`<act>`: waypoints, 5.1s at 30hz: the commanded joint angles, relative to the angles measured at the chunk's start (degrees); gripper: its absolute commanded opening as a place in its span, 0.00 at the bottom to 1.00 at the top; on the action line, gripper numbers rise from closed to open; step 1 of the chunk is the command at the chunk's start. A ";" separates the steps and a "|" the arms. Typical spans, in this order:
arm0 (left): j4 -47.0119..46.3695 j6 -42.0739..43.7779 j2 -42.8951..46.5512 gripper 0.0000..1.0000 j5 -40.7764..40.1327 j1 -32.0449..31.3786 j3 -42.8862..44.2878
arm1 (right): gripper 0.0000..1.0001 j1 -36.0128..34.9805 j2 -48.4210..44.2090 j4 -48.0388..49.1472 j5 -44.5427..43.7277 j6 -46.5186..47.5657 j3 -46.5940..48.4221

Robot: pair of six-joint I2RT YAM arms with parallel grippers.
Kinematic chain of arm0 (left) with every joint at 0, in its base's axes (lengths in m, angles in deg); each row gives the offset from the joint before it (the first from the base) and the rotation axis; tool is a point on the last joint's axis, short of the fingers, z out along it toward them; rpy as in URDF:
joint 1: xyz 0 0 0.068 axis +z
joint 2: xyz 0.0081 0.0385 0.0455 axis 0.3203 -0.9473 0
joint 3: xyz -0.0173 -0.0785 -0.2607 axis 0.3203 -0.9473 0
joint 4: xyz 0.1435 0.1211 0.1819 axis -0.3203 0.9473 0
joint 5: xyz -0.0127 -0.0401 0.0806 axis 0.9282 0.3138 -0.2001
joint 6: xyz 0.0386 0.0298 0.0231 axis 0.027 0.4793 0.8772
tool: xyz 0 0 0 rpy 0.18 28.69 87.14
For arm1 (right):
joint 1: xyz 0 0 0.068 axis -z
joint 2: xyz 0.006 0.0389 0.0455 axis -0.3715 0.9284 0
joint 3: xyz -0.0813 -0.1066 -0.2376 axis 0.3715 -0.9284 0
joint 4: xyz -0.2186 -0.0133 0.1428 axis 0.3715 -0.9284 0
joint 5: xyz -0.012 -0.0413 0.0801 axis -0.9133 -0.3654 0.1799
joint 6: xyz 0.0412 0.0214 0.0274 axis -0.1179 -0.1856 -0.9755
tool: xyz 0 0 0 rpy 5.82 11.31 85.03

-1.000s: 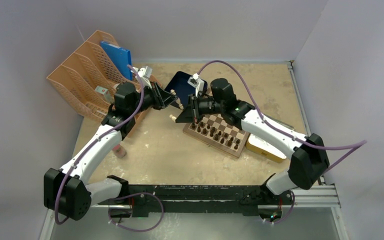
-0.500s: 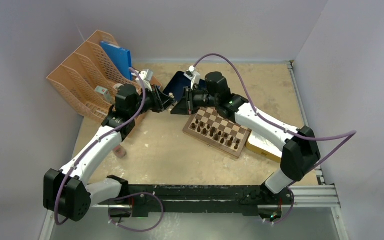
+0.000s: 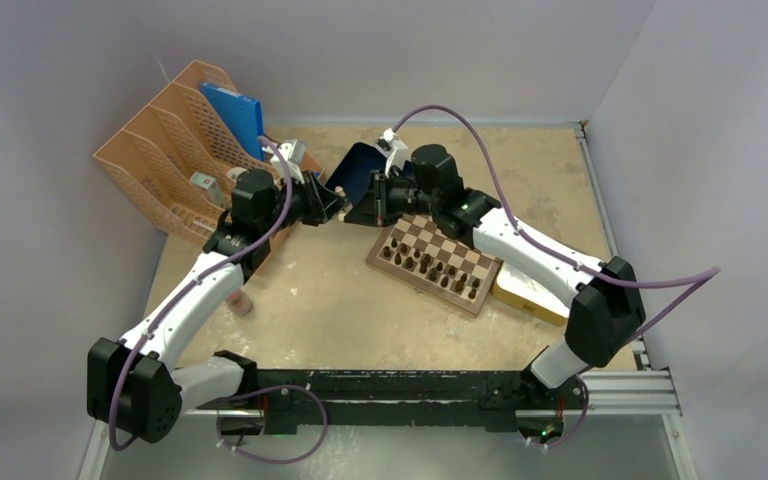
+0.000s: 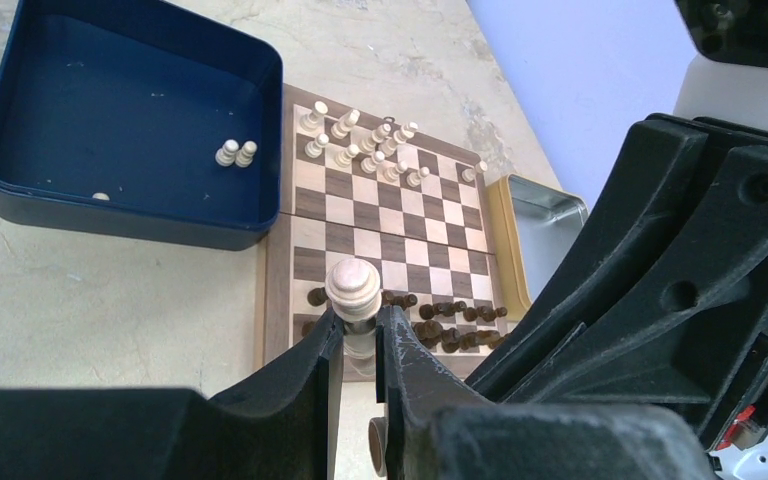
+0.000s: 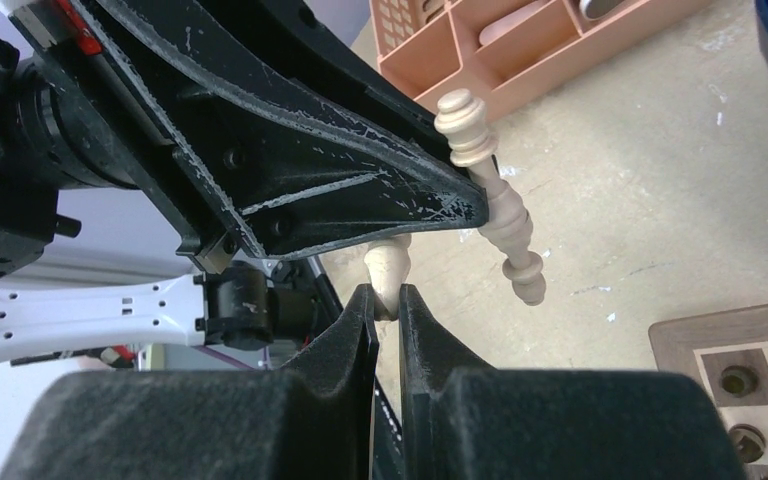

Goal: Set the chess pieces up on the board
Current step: Place the chess piece on the chessboard.

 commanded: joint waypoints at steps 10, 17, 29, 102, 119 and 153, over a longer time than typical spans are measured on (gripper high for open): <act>1.04 1.41 0.58 0.00 0.51 -0.36 0.12 | 0.00 0.40 -3.25 4.41 -6.69 -0.32 1.56; 3.42 2.81 1.92 0.00 -0.43 -0.36 0.63 | 0.00 0.44 -2.91 1.64 -6.82 2.57 2.72; 11.76 15.11 10.84 0.00 -6.20 -0.36 2.96 | 0.00 11.99 -3.73 -25.21 -17.61 9.36 7.40; 11.71 19.48 21.42 0.00 4.83 -1.24 -7.09 | 0.21 33.39 23.53 -46.83 -34.51 16.96 21.68; 11.60 19.31 21.52 0.00 5.01 -1.24 -7.09 | 0.18 33.40 23.80 -46.54 -36.72 16.74 21.76; 10.85 16.37 20.27 0.00 5.70 -1.24 -6.73 | 0.21 33.31 16.79 -42.24 -37.44 16.29 20.69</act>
